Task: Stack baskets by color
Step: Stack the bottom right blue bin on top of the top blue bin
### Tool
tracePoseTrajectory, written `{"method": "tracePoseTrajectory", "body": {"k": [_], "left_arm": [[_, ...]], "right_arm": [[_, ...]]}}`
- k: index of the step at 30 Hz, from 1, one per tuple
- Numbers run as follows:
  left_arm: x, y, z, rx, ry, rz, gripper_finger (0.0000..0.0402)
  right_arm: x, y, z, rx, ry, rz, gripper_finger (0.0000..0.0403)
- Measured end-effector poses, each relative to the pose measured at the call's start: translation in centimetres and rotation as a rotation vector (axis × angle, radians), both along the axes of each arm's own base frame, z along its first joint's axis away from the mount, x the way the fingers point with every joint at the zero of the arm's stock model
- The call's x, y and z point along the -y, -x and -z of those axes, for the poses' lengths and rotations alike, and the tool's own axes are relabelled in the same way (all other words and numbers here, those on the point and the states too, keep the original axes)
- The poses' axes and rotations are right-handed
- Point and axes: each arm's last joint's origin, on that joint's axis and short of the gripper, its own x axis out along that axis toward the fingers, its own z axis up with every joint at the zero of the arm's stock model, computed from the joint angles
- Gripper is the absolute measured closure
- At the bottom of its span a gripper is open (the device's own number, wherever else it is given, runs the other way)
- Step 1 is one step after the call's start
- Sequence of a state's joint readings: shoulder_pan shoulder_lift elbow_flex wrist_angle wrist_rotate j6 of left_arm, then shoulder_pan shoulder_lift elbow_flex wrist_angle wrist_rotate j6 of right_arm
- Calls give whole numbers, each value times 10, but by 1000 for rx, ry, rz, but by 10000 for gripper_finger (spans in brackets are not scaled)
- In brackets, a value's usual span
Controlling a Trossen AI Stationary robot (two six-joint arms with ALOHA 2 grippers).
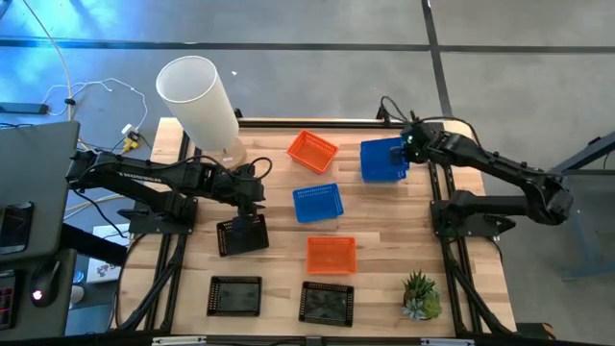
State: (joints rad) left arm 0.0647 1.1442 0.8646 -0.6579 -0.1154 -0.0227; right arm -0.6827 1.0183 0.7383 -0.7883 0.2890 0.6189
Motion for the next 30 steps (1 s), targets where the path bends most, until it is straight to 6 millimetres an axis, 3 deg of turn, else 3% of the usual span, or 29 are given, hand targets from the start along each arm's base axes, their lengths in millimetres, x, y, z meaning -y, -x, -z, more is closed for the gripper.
{"method": "tracePoseTrajectory", "body": {"k": [9,19,30], "left_arm": [[0,0,0,-3,1,0,308],[0,0,0,-3,1,0,308],[0,0,0,-3,1,0,308]], "right_arm": [[13,12,-1,170,-196,-50,403],[13,22,-44,141,-224,-4,403],[4,17,-25,154,-316,55,403]]}}
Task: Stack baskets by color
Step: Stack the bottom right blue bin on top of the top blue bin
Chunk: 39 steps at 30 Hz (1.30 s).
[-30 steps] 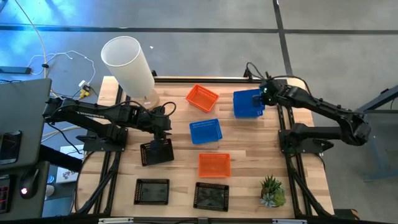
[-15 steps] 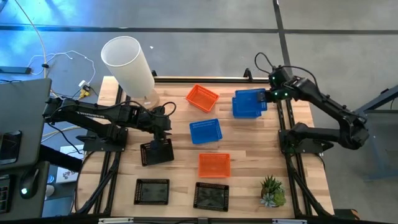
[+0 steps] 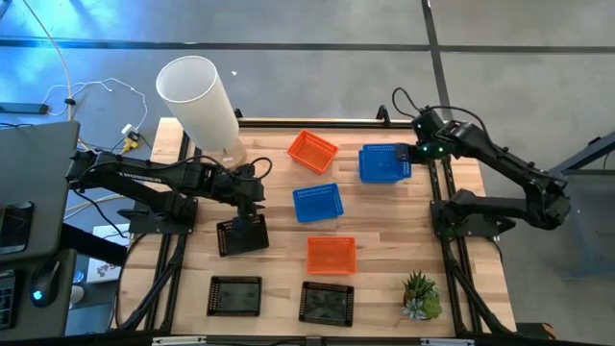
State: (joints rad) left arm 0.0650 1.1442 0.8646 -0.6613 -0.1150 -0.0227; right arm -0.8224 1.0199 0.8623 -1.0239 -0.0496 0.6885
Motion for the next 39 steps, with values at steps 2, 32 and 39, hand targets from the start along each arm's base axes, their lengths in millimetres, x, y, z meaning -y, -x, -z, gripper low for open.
{"method": "tracePoseTrajectory", "body": {"k": [2,32,39], "left_arm": [[0,0,0,0,0,0,308],[0,0,0,0,0,0,308],[0,0,0,0,0,0,308]], "right_arm": [[0,-1,0,10,-3,9,403],[15,-19,20,-63,-53,38,403],[15,-20,20,-54,-62,30,395]]}}
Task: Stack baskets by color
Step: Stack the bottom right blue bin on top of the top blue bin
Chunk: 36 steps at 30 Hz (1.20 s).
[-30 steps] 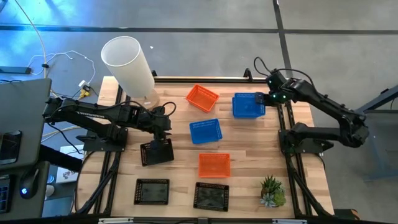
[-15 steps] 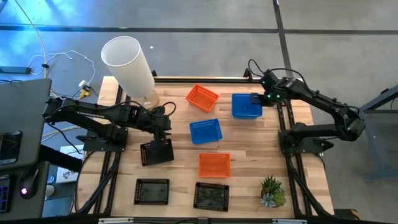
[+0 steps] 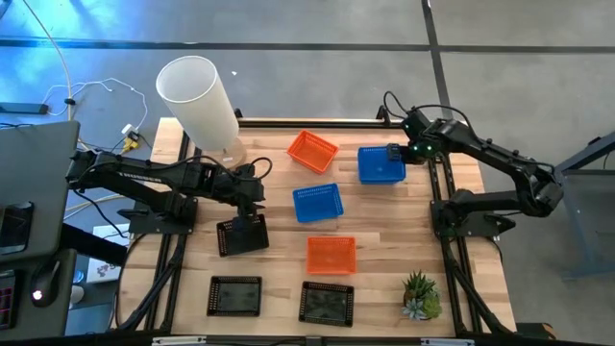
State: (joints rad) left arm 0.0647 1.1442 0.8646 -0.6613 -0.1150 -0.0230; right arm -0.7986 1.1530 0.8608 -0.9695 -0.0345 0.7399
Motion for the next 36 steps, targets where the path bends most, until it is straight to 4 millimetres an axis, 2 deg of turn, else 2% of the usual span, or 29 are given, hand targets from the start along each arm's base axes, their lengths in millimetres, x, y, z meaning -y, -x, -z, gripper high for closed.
{"method": "tracePoseTrajectory", "body": {"k": [12,16,24,32,36], "left_arm": [[0,0,0,0,0,0,308],[0,0,0,0,0,-1,308],[0,0,0,1,2,-3,308],[0,0,0,0,0,-1,308],[0,0,0,0,0,0,308]], "right_arm": [[2,0,0,-35,51,-20,316],[2,0,-1,-24,50,-28,302],[2,0,0,-37,55,-15,302],[-1,-4,2,-59,58,-1,336],[-1,-10,7,-98,55,-21,339]]}}
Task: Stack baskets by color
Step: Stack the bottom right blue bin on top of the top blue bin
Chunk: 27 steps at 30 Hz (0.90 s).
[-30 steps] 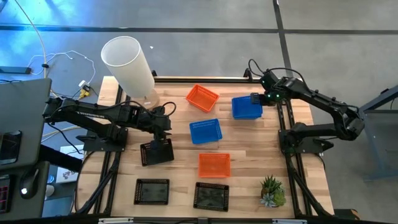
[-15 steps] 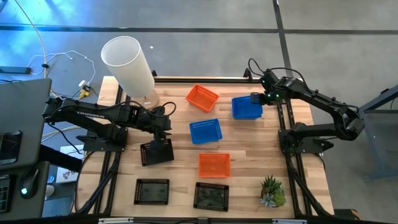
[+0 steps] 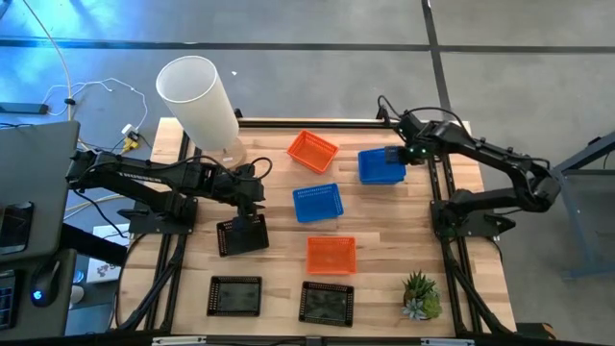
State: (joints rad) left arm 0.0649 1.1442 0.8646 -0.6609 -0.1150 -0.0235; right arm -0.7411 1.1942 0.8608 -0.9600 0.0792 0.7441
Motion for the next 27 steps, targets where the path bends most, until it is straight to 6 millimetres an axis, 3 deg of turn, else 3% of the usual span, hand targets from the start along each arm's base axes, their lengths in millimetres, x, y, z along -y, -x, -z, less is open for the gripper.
{"method": "tracePoseTrajectory", "body": {"k": [5,12,27], "left_arm": [[0,0,0,0,0,0,308],[0,0,0,0,0,0,308],[0,0,0,0,0,0,308]], "right_arm": [[0,-5,6,-23,-22,-19,346],[1,-6,7,-28,-26,-19,398],[1,-7,6,10,-39,0,402]]}}
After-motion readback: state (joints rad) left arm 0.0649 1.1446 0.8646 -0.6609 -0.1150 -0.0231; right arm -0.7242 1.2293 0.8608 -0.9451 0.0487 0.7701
